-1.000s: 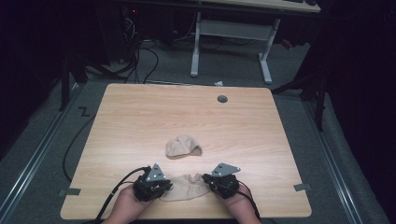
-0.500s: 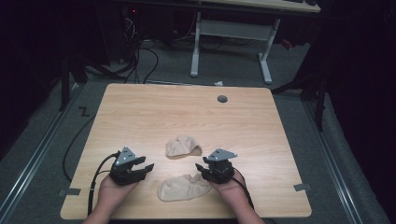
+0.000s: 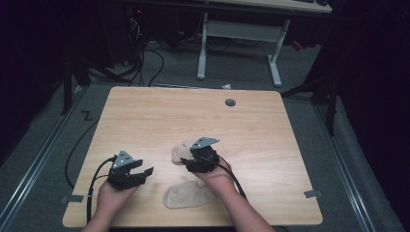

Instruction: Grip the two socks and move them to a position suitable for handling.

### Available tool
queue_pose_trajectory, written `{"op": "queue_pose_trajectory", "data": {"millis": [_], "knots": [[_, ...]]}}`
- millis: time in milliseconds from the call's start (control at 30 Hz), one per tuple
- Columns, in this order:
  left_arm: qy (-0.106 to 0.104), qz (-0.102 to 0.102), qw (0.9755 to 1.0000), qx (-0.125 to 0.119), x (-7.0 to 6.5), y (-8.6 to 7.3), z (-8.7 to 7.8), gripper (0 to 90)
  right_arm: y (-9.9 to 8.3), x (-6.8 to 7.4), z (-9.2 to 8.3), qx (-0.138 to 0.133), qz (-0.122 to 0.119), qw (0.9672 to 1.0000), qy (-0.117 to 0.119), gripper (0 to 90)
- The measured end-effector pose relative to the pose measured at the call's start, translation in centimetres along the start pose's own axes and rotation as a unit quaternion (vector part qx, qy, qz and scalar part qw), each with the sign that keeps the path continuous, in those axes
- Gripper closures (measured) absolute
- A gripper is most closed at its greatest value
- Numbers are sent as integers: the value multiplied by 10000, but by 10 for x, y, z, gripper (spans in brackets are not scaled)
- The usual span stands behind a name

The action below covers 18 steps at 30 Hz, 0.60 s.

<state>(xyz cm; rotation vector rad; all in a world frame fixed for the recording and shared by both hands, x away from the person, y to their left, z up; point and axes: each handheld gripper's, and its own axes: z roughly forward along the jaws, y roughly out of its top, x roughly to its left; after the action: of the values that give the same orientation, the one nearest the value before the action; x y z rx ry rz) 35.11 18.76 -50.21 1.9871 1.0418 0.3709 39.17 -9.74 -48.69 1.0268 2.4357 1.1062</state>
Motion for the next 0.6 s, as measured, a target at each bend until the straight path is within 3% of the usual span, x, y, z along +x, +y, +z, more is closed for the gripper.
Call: {"op": "queue_pose_trajectory", "data": {"millis": [133, 400, 600], "knots": [[36, -131, 9999, -84, 4, 0, -2, 469, 8, 5, 16, 106, -102, 9999, 2, 461], [39, -60, 10000, -69, 3, 0, -1, 473, 11, 8, 41, 375, -166, 9990, -166, 475], [-12, -28, 10000, 7, 2, 0, 0, 473, 14, 6, 58, 781, -324, 9962, -227, 496]]}}
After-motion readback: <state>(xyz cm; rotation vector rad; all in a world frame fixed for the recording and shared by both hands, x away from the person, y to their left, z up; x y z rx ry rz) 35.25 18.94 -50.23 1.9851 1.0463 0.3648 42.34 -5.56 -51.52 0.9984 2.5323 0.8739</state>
